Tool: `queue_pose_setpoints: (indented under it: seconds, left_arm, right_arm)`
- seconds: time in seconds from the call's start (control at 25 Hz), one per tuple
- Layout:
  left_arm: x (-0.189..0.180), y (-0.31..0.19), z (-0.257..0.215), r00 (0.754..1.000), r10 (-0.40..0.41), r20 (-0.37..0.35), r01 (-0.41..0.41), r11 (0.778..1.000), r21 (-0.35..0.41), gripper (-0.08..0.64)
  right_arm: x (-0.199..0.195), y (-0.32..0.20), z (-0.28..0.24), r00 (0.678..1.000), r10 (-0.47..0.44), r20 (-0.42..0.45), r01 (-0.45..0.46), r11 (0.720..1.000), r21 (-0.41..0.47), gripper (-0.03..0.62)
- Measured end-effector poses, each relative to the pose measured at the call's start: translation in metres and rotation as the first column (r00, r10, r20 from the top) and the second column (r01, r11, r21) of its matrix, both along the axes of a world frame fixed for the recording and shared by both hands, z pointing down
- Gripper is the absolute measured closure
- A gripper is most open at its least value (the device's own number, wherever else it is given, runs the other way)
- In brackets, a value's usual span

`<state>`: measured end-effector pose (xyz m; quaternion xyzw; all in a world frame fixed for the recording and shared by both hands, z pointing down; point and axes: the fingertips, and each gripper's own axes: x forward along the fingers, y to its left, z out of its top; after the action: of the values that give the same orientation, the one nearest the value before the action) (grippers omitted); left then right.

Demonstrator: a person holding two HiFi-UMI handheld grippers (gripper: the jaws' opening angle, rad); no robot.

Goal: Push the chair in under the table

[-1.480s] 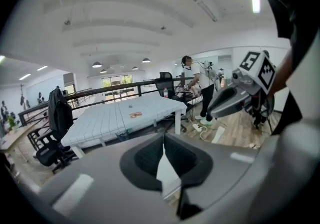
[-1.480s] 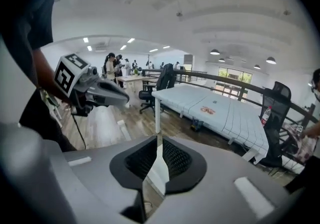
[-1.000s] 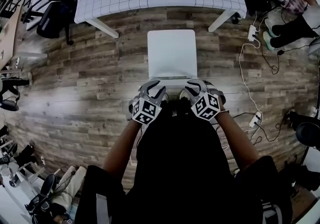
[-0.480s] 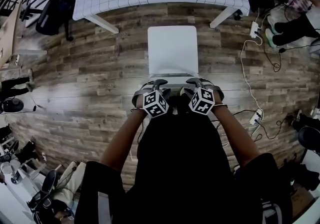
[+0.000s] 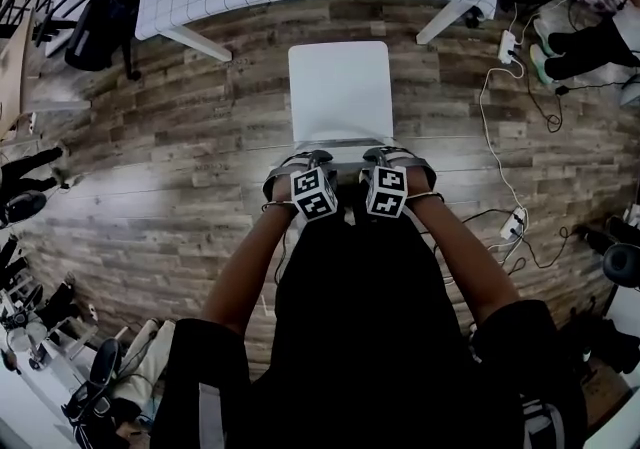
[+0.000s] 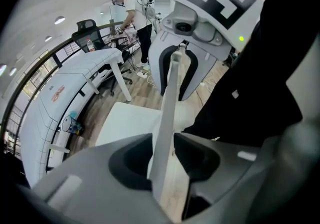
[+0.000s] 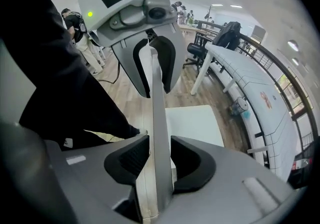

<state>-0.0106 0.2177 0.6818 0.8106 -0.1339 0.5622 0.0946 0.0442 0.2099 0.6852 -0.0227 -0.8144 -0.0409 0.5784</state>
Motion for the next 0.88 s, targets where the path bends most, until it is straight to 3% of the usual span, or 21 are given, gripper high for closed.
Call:
queue_pose_setpoints:
  seconds: [0.12, 0.52, 0.72, 0.88]
  left_arm:
    - [0.000, -0.002, 0.005, 0.999, 0.010, 0.032, -0.010, 1.000, -0.001, 0.451]
    - [0.002, -0.002, 0.020, 0.995, 0.042, 0.091, -0.039, 0.999, -0.036, 0.446]
    - [0.010, -0.003, 0.035, 0.988, 0.106, 0.109, -0.103, 0.994, -0.033, 0.446]
    - [0.008, -0.002, 0.049, 0.972, 0.186, 0.147, -0.185, 0.983, -0.018, 0.474]
  right_arm:
    - [-0.002, 0.000, 0.012, 1.000, -0.003, -0.018, 0.003, 1.000, -0.010, 0.459]
    - [-0.008, 0.002, 0.035, 0.995, -0.020, -0.103, 0.019, 1.000, -0.019, 0.463]
    - [-0.006, 0.001, 0.042, 0.988, -0.040, -0.148, 0.037, 0.999, -0.024, 0.469]
    - [-0.017, 0.003, 0.044, 0.990, -0.087, -0.115, 0.083, 0.996, -0.034, 0.459]
